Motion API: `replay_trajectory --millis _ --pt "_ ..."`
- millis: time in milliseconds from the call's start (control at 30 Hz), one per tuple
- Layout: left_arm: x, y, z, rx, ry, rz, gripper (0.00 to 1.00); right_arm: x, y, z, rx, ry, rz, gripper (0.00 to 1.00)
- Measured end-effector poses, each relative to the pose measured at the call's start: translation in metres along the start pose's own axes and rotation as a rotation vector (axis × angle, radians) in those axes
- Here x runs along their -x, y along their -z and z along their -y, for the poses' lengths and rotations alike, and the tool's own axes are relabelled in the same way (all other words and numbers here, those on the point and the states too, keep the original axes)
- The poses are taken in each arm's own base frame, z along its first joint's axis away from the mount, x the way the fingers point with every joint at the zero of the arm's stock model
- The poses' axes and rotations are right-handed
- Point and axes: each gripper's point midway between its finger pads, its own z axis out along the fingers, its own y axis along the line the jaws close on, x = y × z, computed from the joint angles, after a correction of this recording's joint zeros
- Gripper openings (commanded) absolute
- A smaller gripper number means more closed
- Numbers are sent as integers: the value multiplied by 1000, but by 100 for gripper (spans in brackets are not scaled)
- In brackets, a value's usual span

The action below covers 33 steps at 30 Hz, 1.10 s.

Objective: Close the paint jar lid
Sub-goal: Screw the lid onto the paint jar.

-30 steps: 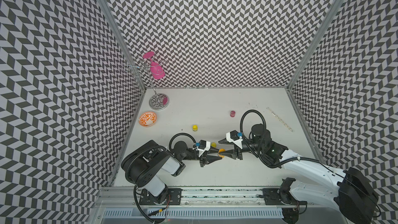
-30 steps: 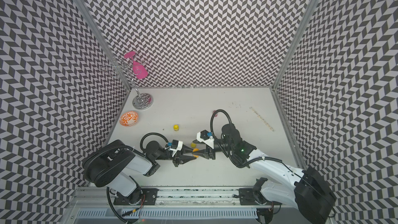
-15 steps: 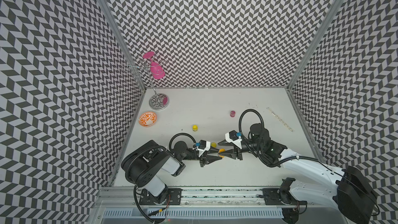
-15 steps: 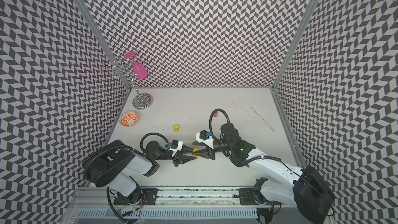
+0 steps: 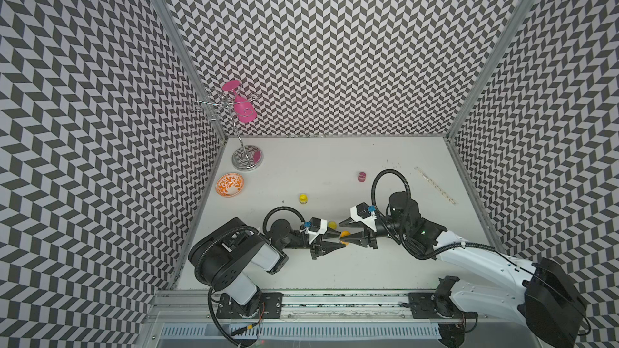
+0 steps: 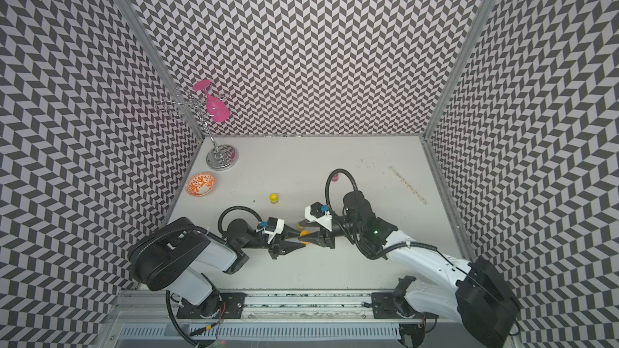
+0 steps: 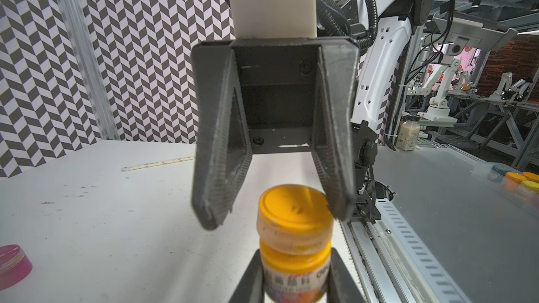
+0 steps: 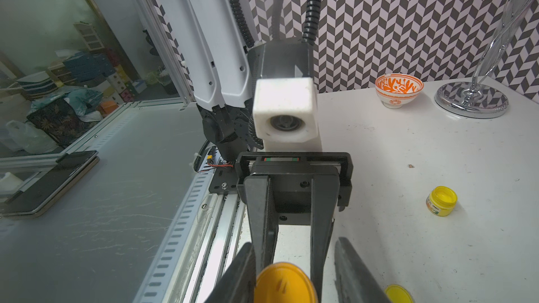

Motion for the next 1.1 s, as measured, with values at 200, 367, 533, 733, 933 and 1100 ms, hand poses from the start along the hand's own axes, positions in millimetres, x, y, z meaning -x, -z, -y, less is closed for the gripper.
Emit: replay_trajectory --millis 200,367,533,733,933,1100 --pt "0 0 0 0 0 0 27 1 2 -4 10 1 7 44" --pt "0 0 0 0 0 0 27 2 5 -9 16 0 21 44" --pt "0 0 0 0 0 0 27 -3 5 -11 21 -12 19 43" --pt "0 0 0 -1 0 0 27 -2 4 -10 18 -15 22 40" --pt "0 0 0 -1 0 0 27 -2 3 -11 14 -14 20 44" --pt "0 0 0 0 0 0 27 -3 3 -8 -5 -18 16 47"
